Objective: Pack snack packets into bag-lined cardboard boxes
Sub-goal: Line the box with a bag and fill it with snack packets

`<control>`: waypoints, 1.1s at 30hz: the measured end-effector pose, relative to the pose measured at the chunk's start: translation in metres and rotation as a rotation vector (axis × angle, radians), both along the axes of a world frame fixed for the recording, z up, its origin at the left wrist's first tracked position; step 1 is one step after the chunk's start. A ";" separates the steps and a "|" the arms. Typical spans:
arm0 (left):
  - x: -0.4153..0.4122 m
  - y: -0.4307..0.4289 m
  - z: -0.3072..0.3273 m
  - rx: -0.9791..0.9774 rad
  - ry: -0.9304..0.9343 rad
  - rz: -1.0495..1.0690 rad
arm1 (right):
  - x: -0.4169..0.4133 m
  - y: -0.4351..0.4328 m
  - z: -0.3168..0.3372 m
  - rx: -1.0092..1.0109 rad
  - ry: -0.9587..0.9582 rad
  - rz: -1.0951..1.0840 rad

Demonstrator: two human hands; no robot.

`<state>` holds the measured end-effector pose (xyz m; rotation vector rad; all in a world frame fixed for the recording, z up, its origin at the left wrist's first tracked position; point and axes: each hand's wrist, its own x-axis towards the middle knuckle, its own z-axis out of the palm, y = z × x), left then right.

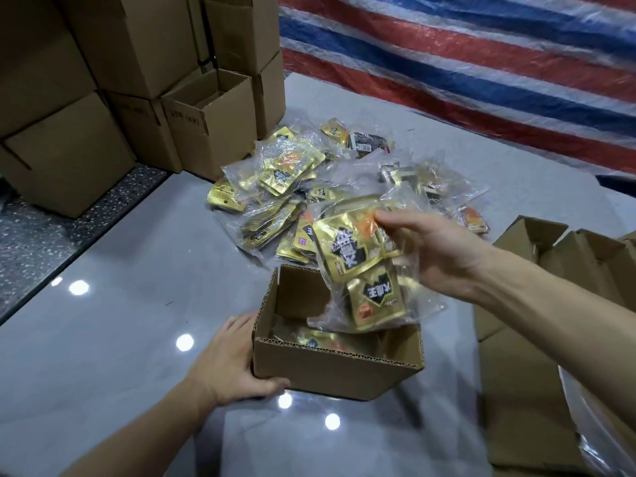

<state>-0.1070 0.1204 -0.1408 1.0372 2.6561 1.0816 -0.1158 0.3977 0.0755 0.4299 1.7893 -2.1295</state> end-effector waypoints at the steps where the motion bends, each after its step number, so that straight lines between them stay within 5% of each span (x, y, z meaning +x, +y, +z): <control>1: 0.001 0.000 0.000 0.001 -0.001 0.003 | 0.003 -0.002 0.000 -0.021 -0.026 0.016; 7: -0.002 -0.001 -0.002 -0.031 0.004 -0.004 | 0.009 -0.003 0.004 0.084 0.037 0.106; 14: -0.002 -0.001 -0.005 -0.049 -0.002 -0.003 | 0.002 -0.026 0.029 0.951 0.428 0.827; 17: -0.002 0.000 -0.006 -0.030 -0.007 0.008 | 0.000 -0.056 0.017 1.173 0.416 1.069; 22: -0.002 0.001 -0.006 -0.026 0.017 0.005 | -0.011 -0.079 -0.008 1.216 0.237 1.211; 27: -0.002 0.001 -0.003 0.010 0.007 0.003 | -0.011 -0.072 -0.027 1.071 0.113 1.110; 33: -0.003 -0.001 -0.005 -0.020 0.018 -0.012 | 0.001 -0.065 -0.047 1.263 0.308 1.019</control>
